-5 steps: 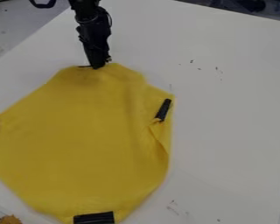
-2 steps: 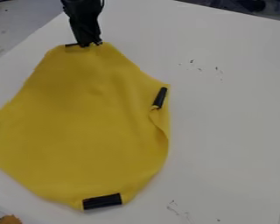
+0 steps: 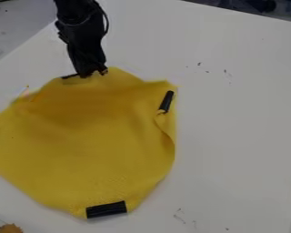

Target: Fold the cloth from top to bottom

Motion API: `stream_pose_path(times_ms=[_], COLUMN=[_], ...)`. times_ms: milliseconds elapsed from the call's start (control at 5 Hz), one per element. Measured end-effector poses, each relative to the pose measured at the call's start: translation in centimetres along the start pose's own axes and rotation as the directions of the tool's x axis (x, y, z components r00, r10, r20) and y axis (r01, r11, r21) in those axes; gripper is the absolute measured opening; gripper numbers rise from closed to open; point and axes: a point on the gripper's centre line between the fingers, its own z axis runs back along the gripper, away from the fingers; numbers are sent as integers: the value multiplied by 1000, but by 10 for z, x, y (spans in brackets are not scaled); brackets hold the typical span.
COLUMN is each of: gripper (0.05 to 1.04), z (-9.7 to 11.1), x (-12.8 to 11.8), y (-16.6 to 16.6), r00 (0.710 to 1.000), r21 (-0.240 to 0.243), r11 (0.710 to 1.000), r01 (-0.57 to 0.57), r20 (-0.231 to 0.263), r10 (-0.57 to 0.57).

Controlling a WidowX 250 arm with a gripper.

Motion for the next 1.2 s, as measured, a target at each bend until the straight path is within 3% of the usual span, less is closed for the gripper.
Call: stream_pose_path(times_ms=[400, 800, 1000, 1200], gripper=[54, 72, 215, 471], z=[-11, -33, -34, -32], x=[-29, -35, -39, -44], y=[-41, -54, -57, -65], r00=[998, 998, 997, 993], r21=[-78, -127, -151, -178], r11=[995, 990, 986, 979], r01=[-66, -60, -74, -95], r20=[-7, -4, -34, -82], r10=[65, 60, 70, 81])
